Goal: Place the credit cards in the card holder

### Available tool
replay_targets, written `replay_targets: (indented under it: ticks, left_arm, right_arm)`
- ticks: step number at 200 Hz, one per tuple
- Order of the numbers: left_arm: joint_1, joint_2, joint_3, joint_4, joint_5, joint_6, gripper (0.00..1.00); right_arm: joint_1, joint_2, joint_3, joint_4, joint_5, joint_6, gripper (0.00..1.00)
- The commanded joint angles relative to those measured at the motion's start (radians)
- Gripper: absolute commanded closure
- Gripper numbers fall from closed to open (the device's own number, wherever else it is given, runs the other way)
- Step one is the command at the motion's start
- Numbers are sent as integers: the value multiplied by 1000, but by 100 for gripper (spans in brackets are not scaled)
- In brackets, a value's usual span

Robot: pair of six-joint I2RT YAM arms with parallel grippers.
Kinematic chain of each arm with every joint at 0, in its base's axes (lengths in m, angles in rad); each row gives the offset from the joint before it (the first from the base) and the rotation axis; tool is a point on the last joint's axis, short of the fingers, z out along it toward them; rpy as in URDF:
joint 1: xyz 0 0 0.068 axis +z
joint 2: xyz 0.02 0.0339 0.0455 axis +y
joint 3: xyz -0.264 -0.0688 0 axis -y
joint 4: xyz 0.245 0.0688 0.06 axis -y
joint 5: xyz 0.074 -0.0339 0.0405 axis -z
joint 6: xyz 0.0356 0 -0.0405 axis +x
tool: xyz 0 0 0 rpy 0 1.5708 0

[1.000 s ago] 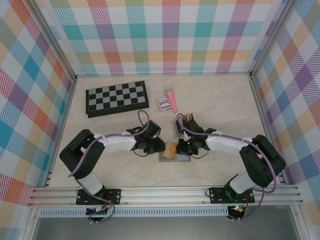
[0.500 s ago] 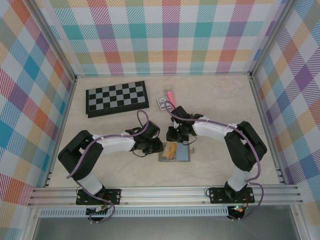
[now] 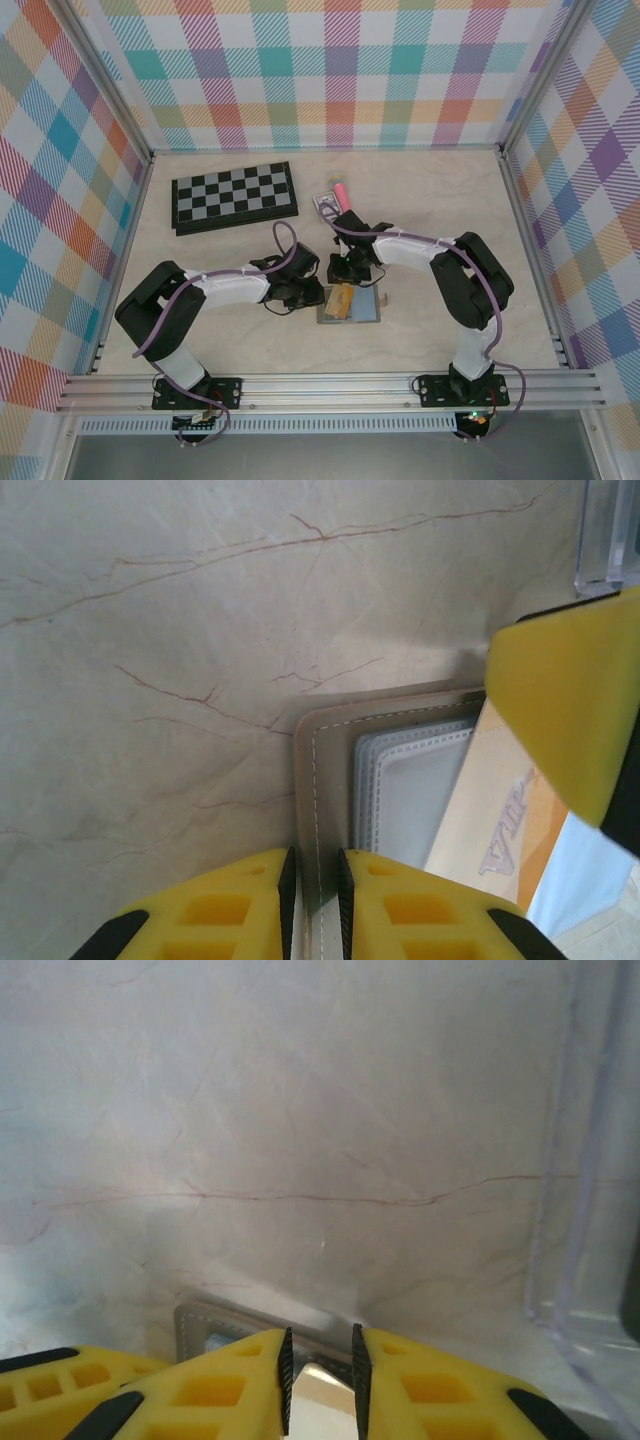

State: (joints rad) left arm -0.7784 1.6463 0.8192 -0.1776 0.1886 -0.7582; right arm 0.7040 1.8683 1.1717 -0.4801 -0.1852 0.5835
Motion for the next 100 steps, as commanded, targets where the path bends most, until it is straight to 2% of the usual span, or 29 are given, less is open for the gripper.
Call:
replay_targets:
  ticks: [1, 77, 87, 100]
  left_arm:
    - [-18, -23, -15, -4, -23, 0, 80]
    - [-17, -24, -19, 4, -24, -9, 80]
    - [-16, -26, -19, 4, -25, -8, 80]
    - [-17, -28, -17, 2, -25, -9, 80]
  right_arm:
    - [11, -8, 6, -17, -76, -44, 76]
    - [11, -18, 12, 3, -171, -62, 77]
    - [11, -23, 18, -6, -157, -62, 76]
    - [11, -59, 18, -32, -72, -37, 75]
